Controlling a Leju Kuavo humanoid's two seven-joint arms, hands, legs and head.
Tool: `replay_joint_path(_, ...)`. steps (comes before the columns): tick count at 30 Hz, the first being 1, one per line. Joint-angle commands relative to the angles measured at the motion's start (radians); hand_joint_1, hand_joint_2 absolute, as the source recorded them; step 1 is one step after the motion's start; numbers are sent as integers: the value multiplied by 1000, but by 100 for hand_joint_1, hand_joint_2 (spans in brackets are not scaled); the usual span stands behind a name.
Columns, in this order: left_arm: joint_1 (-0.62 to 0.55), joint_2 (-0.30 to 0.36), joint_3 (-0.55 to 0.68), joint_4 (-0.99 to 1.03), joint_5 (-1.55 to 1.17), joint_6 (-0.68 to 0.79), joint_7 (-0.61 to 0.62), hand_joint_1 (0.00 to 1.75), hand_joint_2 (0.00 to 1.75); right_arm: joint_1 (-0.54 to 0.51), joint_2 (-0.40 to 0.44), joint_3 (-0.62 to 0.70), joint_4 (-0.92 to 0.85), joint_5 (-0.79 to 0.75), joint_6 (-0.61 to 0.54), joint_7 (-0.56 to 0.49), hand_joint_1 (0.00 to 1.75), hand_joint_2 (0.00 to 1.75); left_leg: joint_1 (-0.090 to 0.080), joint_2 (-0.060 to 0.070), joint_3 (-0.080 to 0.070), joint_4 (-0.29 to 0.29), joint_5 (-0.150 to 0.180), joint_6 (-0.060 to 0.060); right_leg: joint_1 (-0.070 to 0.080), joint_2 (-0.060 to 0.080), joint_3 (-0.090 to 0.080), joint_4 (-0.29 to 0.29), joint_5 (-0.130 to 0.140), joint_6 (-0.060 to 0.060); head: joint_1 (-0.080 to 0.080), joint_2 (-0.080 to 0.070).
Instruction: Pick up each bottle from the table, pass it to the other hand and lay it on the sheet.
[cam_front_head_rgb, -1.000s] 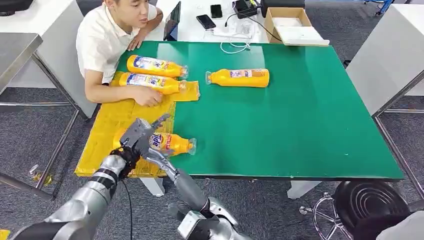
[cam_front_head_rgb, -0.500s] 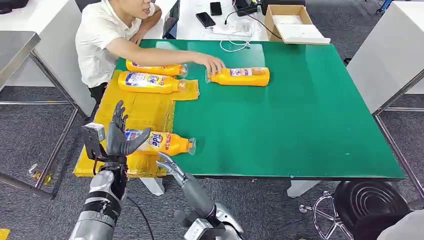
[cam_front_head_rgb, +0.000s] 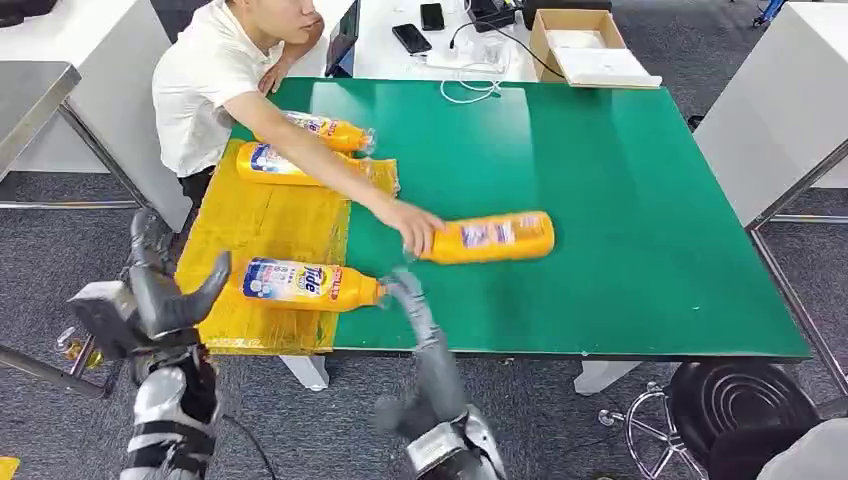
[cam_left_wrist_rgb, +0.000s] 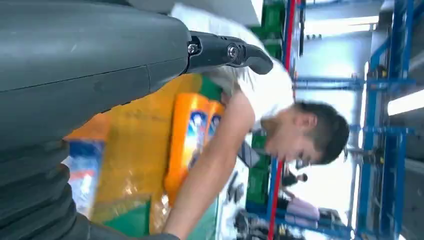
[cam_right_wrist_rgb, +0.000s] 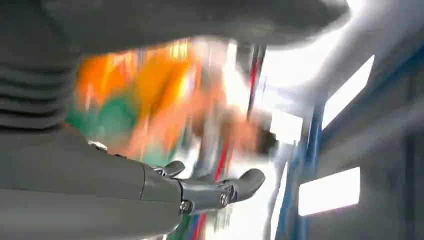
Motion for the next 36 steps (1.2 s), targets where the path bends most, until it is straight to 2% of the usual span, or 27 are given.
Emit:
replay_joint_path(1, 247, 38, -143, -284, -17, 48, 25, 0, 175, 35, -19, -321, -10, 260, -293, 59, 0, 175, 0, 3, 4, -1, -3, -1, 0, 1, 3, -2, -1, -1, 0, 0)
replay_joint_path(2, 251, 48, -167, -285, -24, 49, 26, 0, 175, 19, -21, -382, 31, 368, -331, 55, 0, 175, 0, 1, 2, -1, -2, 0, 0, 0, 2, -1, -1, -1, 0, 0)
replay_joint_path(3, 249, 56, -187, -282, -57, 65, 21, 0, 175, 3, 0, -478, 69, 521, -331, 55, 0, 175, 0, 1, 6, -1, -3, 0, 0, 0, 5, -2, -2, -1, 0, 0)
replay_joint_path(4, 245, 61, -205, -275, -95, 84, 6, 0, 175, -24, -5, -526, 126, 608, -331, 55, 0, 175, 0, 1, 3, -1, -2, 0, 0, 0, 3, -2, -1, -1, 0, 0)
replay_joint_path(5, 234, 65, -223, -265, -102, 87, 3, 0, 175, -66, -41, -540, 227, 693, -331, 58, 0, 175, 0, 0, 3, -2, -2, 0, 0, -1, 3, -3, 0, -1, 0, 0)
replay_joint_path(6, 224, 71, -238, -256, -100, 72, 4, 0, 175, -102, -85, -510, 311, 682, -310, 95, 0, 175, 0, 0, 5, -2, -2, 0, 0, -1, 5, -3, 0, -2, 0, 0)
replay_joint_path(7, 214, 73, -253, -250, -94, 56, 2, 0, 175, -143, -110, -510, 384, 659, -331, 87, 0, 175, 0, 0, 5, -2, -1, 0, 1, -1, 5, -4, 0, -1, 0, 0)
replay_joint_path(11, 203, 69, -259, -243, -95, 60, 1, 0, 175, -170, -111, -525, 423, 650, -331, 63, 0, 175, 0, 0, 3, -1, 0, 2, 0, -1, 4, -3, 1, -1, 0, 0)
replay_joint_path(14, 165, 74, -284, -217, -90, 37, 4, 0, 175, -244, -133, -518, 525, 804, -331, 164, 0, 175, -1, 2, 3, -1, 0, 2, 0, 1, 3, -2, 2, 0, 0, 0)
replay_joint_path(15, 142, 70, -294, -195, -82, 27, 12, 0, 175, -296, -142, -515, 610, 815, -331, 186, 0, 175, -1, 3, 5, -2, -1, 1, 0, 2, 5, -2, 1, -1, 0, 0)
replay_joint_path(16, 117, 64, -305, -171, -80, 25, 17, 0, 175, -354, -157, -501, 698, 867, -331, 251, 0, 175, -1, 2, 4, -1, 0, 2, 0, 1, 4, -2, 2, 0, -1, 0)
replay_joint_path(17, 109, 63, -310, -163, -80, 26, 15, 0, 175, -380, -160, -488, 746, 878, -331, 260, 0, 175, -1, 2, 3, -1, 0, 2, 0, 0, 3, -2, 2, 0, -1, 0)
replay_joint_path(24, 105, 62, -312, -160, -79, 26, 15, 0, 175, -389, -162, -487, 756, 873, -331, 256, 0, 175, -1, 2, 5, -1, -1, 1, 0, 1, 5, -2, 1, 0, -1, 0)
replay_joint_path(28, 100, 65, -326, -156, -84, 25, 25, 0, 175, -451, -177, -423, 873, 958, -272, 404, 0, 175, -1, 2, 4, -1, 0, 2, 0, 1, 4, -2, 1, 0, -1, 0)
replay_joint_path(36, 86, 72, -345, -130, -98, 23, 56, 0, 175, -528, -186, -401, 955, 994, -197, 530, 0, 175, -1, 2, 3, -1, 0, 1, 0, 1, 3, -1, 1, 0, 0, 0)
